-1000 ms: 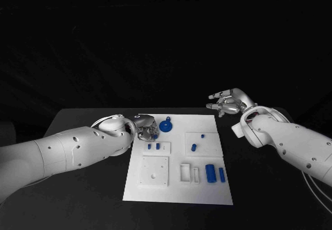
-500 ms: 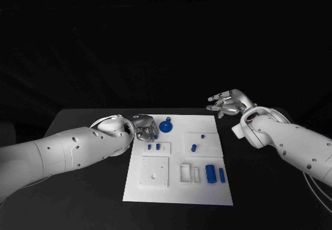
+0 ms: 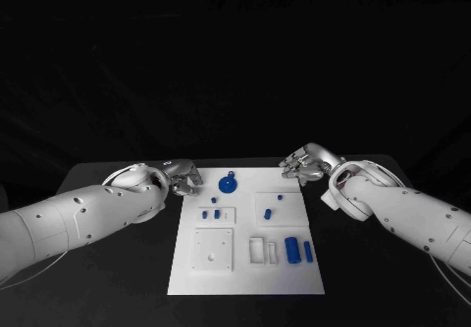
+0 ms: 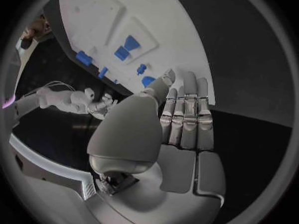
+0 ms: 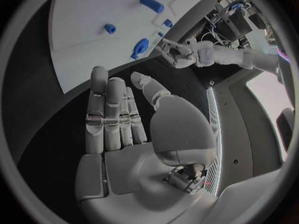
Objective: Assemble the parts on the task board
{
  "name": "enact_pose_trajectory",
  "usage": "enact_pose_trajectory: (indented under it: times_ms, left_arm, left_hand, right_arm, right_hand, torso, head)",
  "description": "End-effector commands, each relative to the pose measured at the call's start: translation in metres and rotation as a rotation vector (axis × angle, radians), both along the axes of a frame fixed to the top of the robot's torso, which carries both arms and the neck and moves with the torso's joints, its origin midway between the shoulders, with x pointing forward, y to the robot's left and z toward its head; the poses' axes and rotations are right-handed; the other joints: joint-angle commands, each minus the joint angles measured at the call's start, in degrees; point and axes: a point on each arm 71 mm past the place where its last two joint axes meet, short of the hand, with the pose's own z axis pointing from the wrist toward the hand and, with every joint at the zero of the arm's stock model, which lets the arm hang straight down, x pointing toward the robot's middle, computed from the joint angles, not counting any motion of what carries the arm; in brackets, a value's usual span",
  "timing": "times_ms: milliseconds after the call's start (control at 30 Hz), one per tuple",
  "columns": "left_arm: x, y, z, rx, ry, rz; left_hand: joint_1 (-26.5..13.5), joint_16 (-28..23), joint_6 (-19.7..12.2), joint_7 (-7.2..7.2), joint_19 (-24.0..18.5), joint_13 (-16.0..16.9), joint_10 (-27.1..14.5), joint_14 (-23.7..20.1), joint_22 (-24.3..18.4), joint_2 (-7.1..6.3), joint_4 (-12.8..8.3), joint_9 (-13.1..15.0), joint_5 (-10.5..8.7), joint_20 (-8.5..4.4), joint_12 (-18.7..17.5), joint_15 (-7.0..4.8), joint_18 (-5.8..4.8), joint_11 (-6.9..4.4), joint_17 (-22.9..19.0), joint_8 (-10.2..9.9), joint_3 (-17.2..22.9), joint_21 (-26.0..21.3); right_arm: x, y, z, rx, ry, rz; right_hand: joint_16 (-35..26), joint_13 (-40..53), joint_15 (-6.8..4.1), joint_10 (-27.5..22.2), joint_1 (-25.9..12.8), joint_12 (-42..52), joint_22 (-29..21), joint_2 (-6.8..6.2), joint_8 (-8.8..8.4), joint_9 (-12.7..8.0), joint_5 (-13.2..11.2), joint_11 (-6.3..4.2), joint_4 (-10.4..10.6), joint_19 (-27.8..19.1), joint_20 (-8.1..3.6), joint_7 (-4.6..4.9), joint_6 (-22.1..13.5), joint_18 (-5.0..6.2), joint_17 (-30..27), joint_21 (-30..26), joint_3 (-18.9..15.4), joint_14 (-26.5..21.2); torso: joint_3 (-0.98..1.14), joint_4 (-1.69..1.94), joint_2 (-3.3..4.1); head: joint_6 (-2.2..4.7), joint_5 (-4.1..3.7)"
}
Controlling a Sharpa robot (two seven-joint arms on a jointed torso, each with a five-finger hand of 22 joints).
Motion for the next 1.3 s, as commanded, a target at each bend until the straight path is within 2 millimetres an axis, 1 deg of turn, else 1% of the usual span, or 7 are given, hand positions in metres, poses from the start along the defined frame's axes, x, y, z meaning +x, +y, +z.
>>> enact_pose_trajectory:
  times_ms: [33, 167, 200, 300, 500, 833, 1300]
  left_arm:
    - [0.004, 0.011, 0.01, -0.232, 0.024, 0.089]
    - [0.005, 0.021, 0.015, -0.342, 0.055, 0.133]
    - [0.005, 0.024, 0.016, -0.377, 0.066, 0.143]
    - [0.003, 0.029, 0.018, -0.498, 0.101, 0.174]
    - [-0.001, 0.035, 0.021, -0.678, 0.135, 0.223]
    - [-0.01, 0.035, 0.024, -0.794, 0.15, 0.224]
    - [-0.011, 0.035, 0.025, -0.822, 0.156, 0.228]
  left_hand:
    - [-1.02, -6.73, 0.04, 0.21, 0.09, -0.06, 1.19, 1.33, -4.2, 0.08, 0.84, 0.01, -0.34, 0.42, 0.06, 0.76, -0.81, 0.13, -2.47, -0.22, -0.26, -3.98]
    - [-2.42, -14.99, -0.12, 0.76, -0.92, -0.04, 3.48, 1.9, -10.97, 0.46, 2.2, 0.01, -1.33, 1.28, 0.13, 1.67, -1.4, -0.16, -4.52, -0.21, -0.47, -5.35]
    - [-2.17, -19.46, -0.16, 0.78, -1.4, -0.1, 3.55, 3.98, -16.0, 0.2, 2.42, 0.01, -1.54, 1.6, -0.05, 1.69, -1.28, -0.08, -5.32, -0.22, -0.35, -4.89]
    - [-2.95, -26.15, -0.11, 1.13, -2.61, -0.07, 4.26, 3.18, -21.76, 0.53, 3.51, 0.02, -1.55, 2.64, 0.0, 2.94, -1.6, -0.02, -6.57, -0.2, -0.1, -5.24]
    - [-3.57, -34.04, 0.22, 1.22, -1.43, -0.06, 4.9, 5.93, -30.78, 0.69, 4.5, 0.0, -1.49, 3.1, 0.09, 3.44, -1.39, -0.18, -6.56, -0.24, 0.03, -5.08]
    - [-3.62, -34.42, 0.63, 1.35, 0.58, -0.05, 5.17, 5.77, -39.78, 1.05, 4.5, 0.02, -1.26, 3.06, 0.15, 3.56, -1.44, -0.22, -6.43, -0.2, 0.13, -4.86]
    - [-3.79, -34.42, 0.59, 1.46, 1.78, -0.03, 4.69, 5.86, -44.96, 1.28, 4.19, 0.04, -1.12, 2.97, 0.18, 3.55, -1.54, -0.06, -6.18, -0.15, -0.07, -4.69]
  right_arm:
    - [-0.005, 0.006, -0.006, -0.224, -0.011, 0.057]
    - [-0.009, 0.01, -0.009, -0.31, -0.025, 0.062]
    - [-0.01, 0.012, -0.01, -0.332, -0.032, 0.063]
    - [-0.014, 0.017, -0.013, -0.392, -0.054, 0.065]
    - [-0.021, 0.027, -0.016, -0.465, -0.092, 0.062]
    - [-0.028, 0.038, -0.024, -0.552, -0.12, 0.062]
    - [-0.03, 0.047, -0.037, -0.58, -0.123, 0.081]
  right_hand:
    - [0.33, -0.05, -0.08, 0.0, -0.04, -0.13, 0.18, -0.37, 0.06, 0.07, -0.19, 0.02, 0.1, 2.2, 0.51, -0.12, 0.53, 1.07, 0.04, 0.5, 0.7, 0.44]
    - [0.53, -0.06, -0.15, 0.33, -0.11, -0.16, 0.28, -1.06, 0.05, 0.07, -0.57, -0.09, 0.23, 2.19, 0.43, -0.24, 0.85, 0.86, -0.04, 1.12, 1.08, 0.73]
    - [0.55, -0.06, -0.15, 0.34, -0.15, -0.17, 0.28, -1.1, 0.05, 0.06, -0.72, -0.1, 0.27, 2.19, 0.42, -0.25, 0.85, 0.84, -0.05, 1.15, 1.07, 0.75]
    - [0.6, -0.07, -0.19, 0.43, -0.12, -0.2, 0.11, -1.48, 0.05, 0.06, -1.79, -0.14, 0.52, 2.23, 0.38, -0.32, 1.02, 0.67, -0.18, 1.44, 1.23, 0.98]
    - [0.6, -0.06, 0.02, 0.31, 0.0, -0.22, -0.58, -2.58, 0.02, 0.05, -4.91, -0.07, 1.48, 2.24, 0.58, -0.41, 1.32, 0.6, -0.56, 1.98, 3.43, 1.37]
    - [0.81, -0.07, 0.2, 0.16, 1.07, -0.25, -2.2, -5.32, 0.07, 0.07, -8.4, -0.05, 4.69, 2.15, 0.73, -0.49, 1.71, 0.75, -1.05, 2.95, 7.22, 1.41]
    - [0.93, -0.06, -0.25, 1.23, 1.69, -0.24, -2.46, -5.01, 0.08, 0.11, -10.52, -0.43, 5.31, 2.11, 0.35, -0.74, 2.82, 0.59, -1.02, 3.6, 9.77, 1.48]
  torso:
    - [0.05, 0.03, -0.02]
    - [0.05, 0.04, 0.02]
    - [0.06, 0.02, 0.04]
    - [0.04, 0.05, 0.06]
    - [-0.01, 0.12, 0.02]
    - [-0.06, 0.08, 0.03]
    - [0.05, 0.05, 0.04]
  head:
    - [0.37, -0.4]
    - [0.67, -0.42]
    - [0.74, -0.47]
    - [0.78, -0.55]
    - [0.89, -0.44]
    - [0.82, -0.54]
    - [0.44, -0.19]
